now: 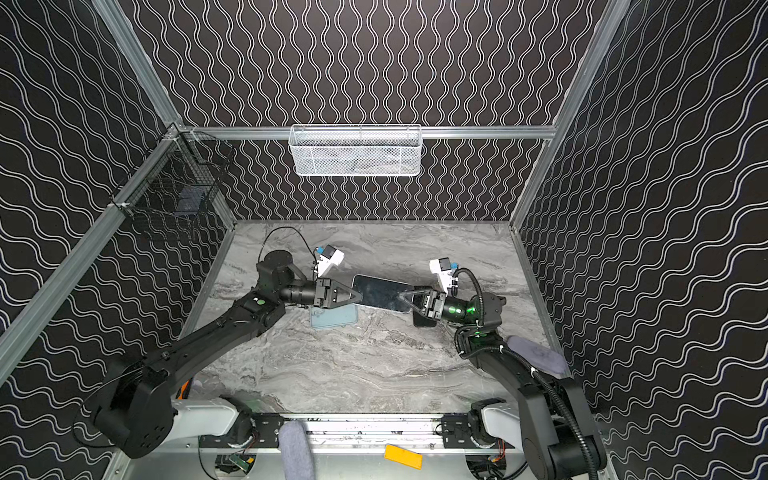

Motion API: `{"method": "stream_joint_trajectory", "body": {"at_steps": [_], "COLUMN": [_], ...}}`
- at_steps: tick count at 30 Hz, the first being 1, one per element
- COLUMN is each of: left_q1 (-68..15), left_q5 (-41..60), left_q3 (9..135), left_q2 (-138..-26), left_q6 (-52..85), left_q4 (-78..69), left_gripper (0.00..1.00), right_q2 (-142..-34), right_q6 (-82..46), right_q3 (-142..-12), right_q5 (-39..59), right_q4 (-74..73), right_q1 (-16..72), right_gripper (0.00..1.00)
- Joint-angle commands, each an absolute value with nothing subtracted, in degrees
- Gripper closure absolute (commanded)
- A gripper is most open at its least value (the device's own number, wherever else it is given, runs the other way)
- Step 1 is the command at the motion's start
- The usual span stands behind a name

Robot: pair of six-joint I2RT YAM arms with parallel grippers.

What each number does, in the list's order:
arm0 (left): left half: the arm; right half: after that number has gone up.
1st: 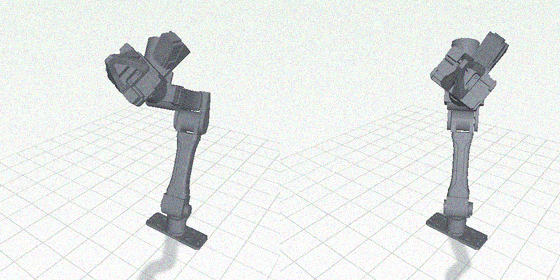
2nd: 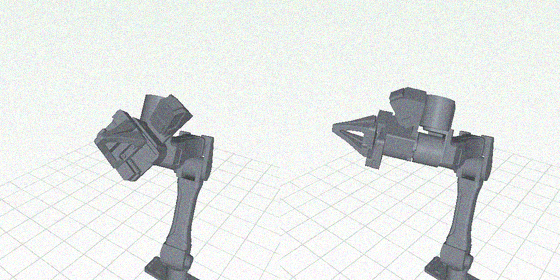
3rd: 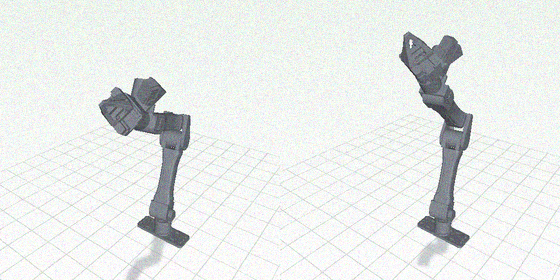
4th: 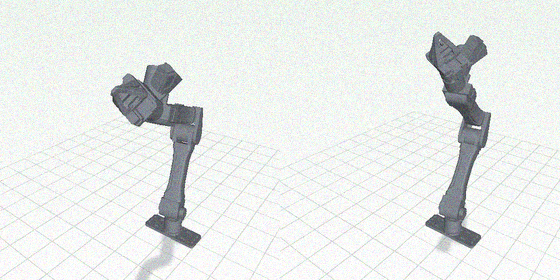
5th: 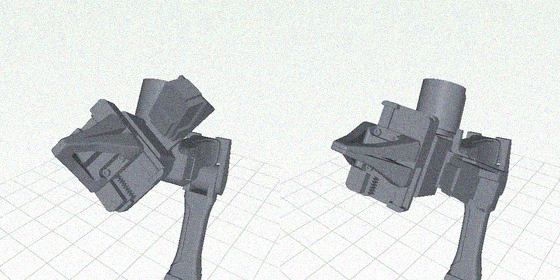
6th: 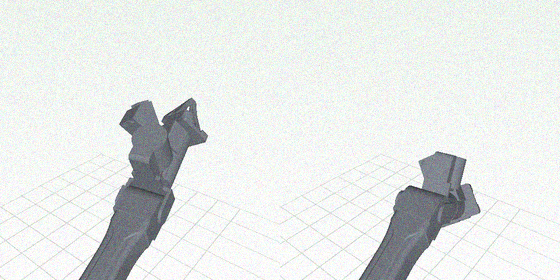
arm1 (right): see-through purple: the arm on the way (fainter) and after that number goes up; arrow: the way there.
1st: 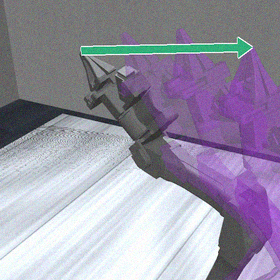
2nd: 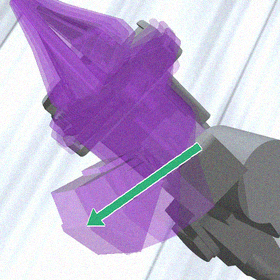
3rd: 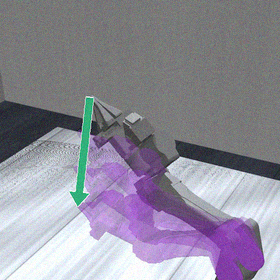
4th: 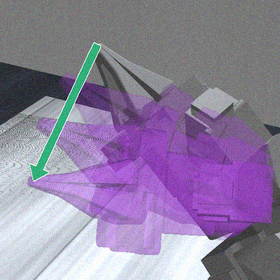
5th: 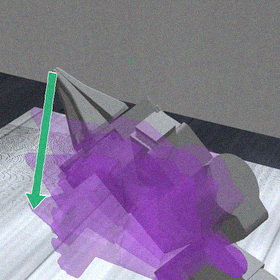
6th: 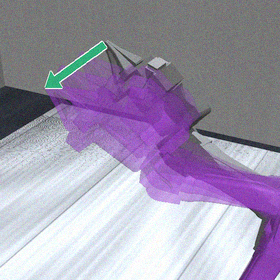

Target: Put the phone into the phone case

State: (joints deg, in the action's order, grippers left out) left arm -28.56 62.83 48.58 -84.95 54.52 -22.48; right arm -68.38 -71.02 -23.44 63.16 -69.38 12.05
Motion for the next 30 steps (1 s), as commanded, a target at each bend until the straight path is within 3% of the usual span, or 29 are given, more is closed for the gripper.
{"method": "stream_joint_trajectory", "body": {"at_steps": [1,4,9,11,14,16,20,25,30], "left_q1": [-28.7,-28.7,-28.7,-28.7,-28.7,-28.5,-28.4,-28.1,-27.6], "left_q5": [63.4,63.3,60.2,59.0,56.2,54.4,51.6,47.4,37.7], "left_q3": [48.6,49.1,51.2,52.1,53.4,54.4,56.2,58.5,61.7], "left_q2": [-85.3,-85.2,-84.2,-83.9,-83.2,-83.1,-83.9,-83.5,-82.6], "left_q6": [58.7,57.6,51.2,48.6,45.1,43.2,40.9,38.0,33.2], "left_q4": [-28.9,-27.4,-17.0,-13.3,-6.6,-2.1,4.7,11.8,22.3], "left_gripper": [0.98,0.83,0.42,0.3,0.16,0.1,0.05,0.03,0.02], "right_q2": [-68.5,-68.2,-65.7,-63.2,-57.2,-53.8,-51.0,-48.5,-47.7], "right_q6": [-71.4,-70.6,-65.0,-59.2,-41.5,-29.3,-15.8,-9.7,-6.4], "right_q3": [-24.3,-24.9,-26.6,-27.7,-32.1,-36.0,-40.1,-39.2,-36.9], "right_q5": [62.8,62.8,62.2,61.1,55.6,48.1,32.9,9.3,-5.9], "right_q4": [-76.1,-75.2,-66.7,-58.1,-33.1,-16.8,-1.7,2.6,1.8], "right_q1": [12.4,12.4,12.4,12.4,12.8,14.6,19.5,27.0,33.0], "right_gripper": [0.96,1.0,1.0,1.0,1.0,1.0,1.0,1.0,1.0]}}
